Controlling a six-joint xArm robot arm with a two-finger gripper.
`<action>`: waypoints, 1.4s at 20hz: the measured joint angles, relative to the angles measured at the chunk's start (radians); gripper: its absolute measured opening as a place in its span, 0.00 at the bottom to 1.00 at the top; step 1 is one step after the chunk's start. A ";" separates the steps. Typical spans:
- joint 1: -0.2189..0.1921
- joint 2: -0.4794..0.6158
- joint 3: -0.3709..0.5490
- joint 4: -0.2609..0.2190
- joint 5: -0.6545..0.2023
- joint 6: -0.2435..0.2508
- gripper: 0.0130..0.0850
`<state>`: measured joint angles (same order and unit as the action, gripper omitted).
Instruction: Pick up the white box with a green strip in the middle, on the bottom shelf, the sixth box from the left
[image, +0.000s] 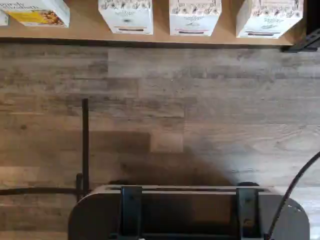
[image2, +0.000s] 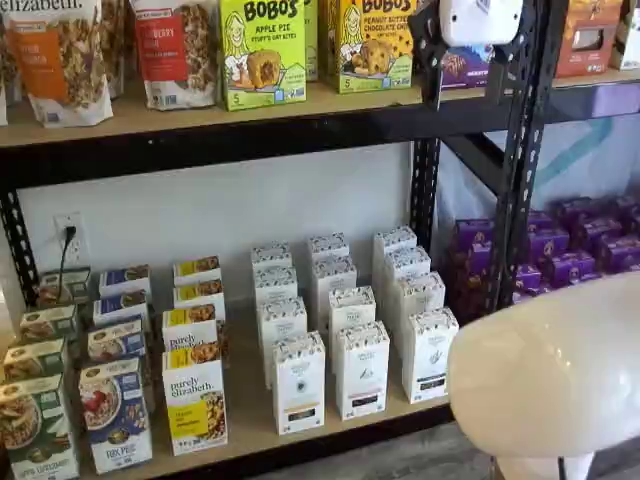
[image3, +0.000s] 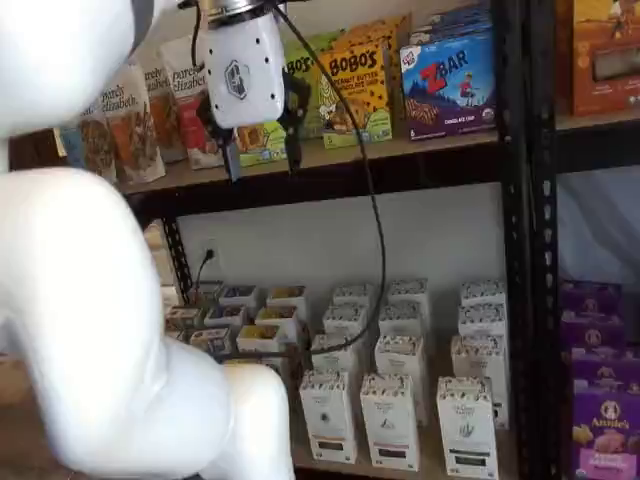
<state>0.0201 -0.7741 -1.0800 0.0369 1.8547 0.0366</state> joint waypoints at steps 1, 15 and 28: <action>0.012 -0.003 0.003 -0.017 -0.006 0.008 1.00; -0.022 -0.047 0.195 -0.076 -0.202 -0.030 1.00; -0.174 0.047 0.595 -0.023 -0.709 -0.182 1.00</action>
<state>-0.1535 -0.7275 -0.4848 0.0144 1.1455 -0.1450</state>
